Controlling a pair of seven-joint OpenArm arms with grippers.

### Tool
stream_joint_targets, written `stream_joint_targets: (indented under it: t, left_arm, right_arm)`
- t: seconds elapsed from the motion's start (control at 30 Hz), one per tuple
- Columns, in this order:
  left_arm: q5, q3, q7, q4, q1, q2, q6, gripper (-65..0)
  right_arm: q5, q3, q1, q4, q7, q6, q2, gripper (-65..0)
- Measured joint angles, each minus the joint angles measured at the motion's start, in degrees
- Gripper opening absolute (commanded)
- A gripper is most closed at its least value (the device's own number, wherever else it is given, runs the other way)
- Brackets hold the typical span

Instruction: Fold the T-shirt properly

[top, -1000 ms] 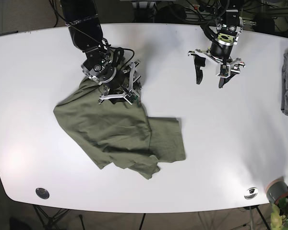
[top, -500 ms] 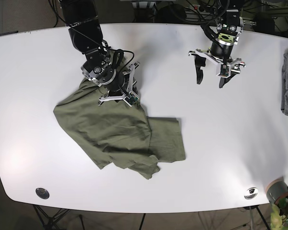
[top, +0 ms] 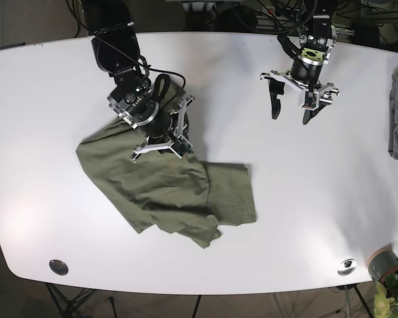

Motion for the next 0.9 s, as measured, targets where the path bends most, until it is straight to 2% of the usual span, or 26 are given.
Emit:
stream_joint_targets:
  t: [0.17,0.37,0.47,0.57,0.63,0.67,0.8,0.83,0.87,0.9]
  left_arm:
    - [0.0,0.0,0.1,0.0,0.0,0.0,0.0,-22.2]
    - [0.0,0.0,0.1,0.1,-1.2,0.0,0.0,-21.8]
    - [0.0,-0.1,0.2,0.2,-3.3,0.3,0.0,-21.7]
    - [0.0,-0.1,0.1,0.2,-6.0,0.4,0.0,-21.5]
    - [0.0,0.0,0.9,0.2,-8.5,0.3,0.1,-21.5]
    - [0.0,0.1,2.1,0.2,-10.1,0.3,0.1,-21.5]
    - [0.2,2.6,15.7,-0.2,-17.7,0.1,0.1,-21.5]
    - [0.2,3.5,17.7,-0.3,-19.8,0.1,-0.1,-21.5]
    - [0.2,4.1,19.3,-0.3,-21.5,0.0,0.0,-21.5]
    - [0.1,5.0,21.0,-0.4,-23.4,0.0,-0.2,-21.5]
  right_arm:
    - [0.2,0.0,2.0,6.1,-5.5,0.39,0.1,-62.8]
    - [0.9,0.1,5.3,13.2,-10.6,0.48,1.6,-62.8]
    - [0.5,0.2,6.5,15.2,-12.2,2.8,1.6,-62.8]
    - [0.7,0.0,7.9,15.6,-12.2,3.93,1.4,-62.8]
    - [0.9,0.0,8.7,15.6,-12.2,3.91,1.5,-62.8]
    - [0.9,0.0,9.2,15.6,-12.2,3.89,1.6,-62.8]
    - [1.2,1.6,11.1,15.6,-12.1,4.28,3.0,-62.8]
    - [0.8,2.2,11.5,15.7,-12.0,4.31,3.1,-62.8]
    - [0.7,2.7,11.8,15.6,-12.3,4.61,3.3,-62.8]
    - [0.5,3.3,12.2,15.6,-12.3,5.9,3.3,-62.8]
